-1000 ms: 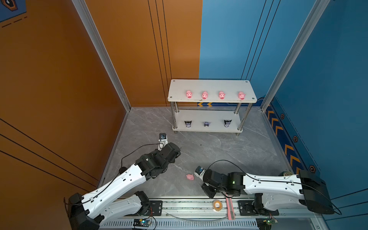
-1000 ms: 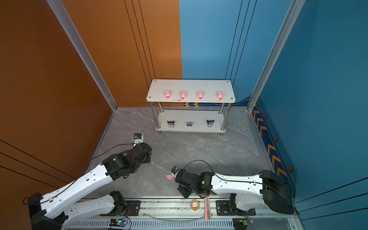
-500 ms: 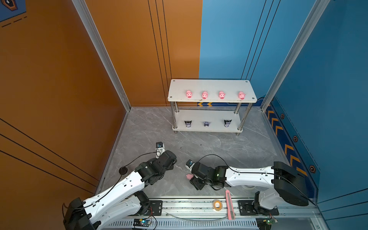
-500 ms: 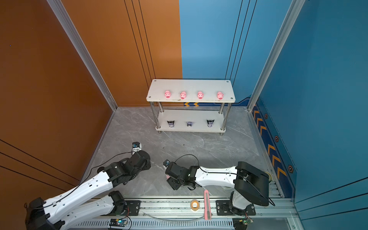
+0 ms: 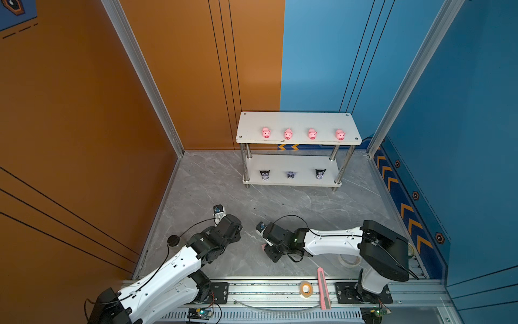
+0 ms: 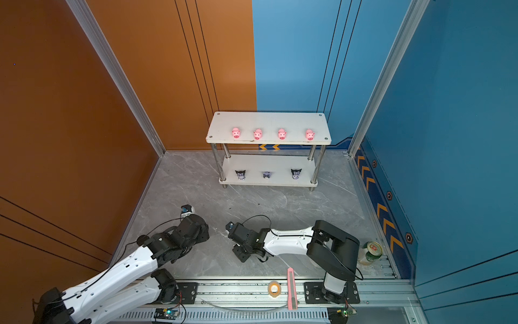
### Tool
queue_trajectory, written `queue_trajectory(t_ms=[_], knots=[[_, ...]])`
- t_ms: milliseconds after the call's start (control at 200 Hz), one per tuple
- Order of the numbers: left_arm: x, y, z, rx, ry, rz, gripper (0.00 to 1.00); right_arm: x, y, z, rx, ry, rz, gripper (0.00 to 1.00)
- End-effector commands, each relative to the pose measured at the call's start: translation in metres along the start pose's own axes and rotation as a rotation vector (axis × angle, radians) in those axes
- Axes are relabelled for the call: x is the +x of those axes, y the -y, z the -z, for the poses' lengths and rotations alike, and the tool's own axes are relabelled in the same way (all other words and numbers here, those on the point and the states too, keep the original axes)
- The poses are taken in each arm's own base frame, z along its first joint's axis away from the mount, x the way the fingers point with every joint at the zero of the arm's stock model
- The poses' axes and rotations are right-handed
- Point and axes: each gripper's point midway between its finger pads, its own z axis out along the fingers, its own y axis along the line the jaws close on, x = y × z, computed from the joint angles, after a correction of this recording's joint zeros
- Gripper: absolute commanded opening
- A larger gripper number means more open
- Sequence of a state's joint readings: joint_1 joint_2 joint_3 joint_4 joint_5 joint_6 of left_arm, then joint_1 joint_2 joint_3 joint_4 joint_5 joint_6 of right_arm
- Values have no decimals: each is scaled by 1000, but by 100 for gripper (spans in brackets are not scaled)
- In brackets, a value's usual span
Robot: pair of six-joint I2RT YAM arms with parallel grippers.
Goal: Place and organize the plastic toys onto the shelf
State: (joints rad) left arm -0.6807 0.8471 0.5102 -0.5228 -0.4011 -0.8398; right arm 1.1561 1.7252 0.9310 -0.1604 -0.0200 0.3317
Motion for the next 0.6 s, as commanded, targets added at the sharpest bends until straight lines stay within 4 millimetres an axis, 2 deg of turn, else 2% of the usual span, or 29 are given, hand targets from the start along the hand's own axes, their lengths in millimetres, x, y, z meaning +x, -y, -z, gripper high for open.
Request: queue_trajectory(t_ms=[0,125,265,370,476,596], knots=[[3,0,-1,18,-9,31,60,-24,-9,-4,-42,43,-45,20],[5,0,-1,27,-12,40,60,-46,2,-5,1,76,-122,18],[6,0,-2,27,-13,52,60,-70,46,-11,158,106,-316,17],[8,0,-4,32,-18,60,60,-86,64,-18,203,160,-400,17],[11,-1,-6,26,-26,61,61,-98,71,-27,231,195,-429,20],[13,1,-9,25,-37,59,63,-105,69,-40,197,211,-473,27]])
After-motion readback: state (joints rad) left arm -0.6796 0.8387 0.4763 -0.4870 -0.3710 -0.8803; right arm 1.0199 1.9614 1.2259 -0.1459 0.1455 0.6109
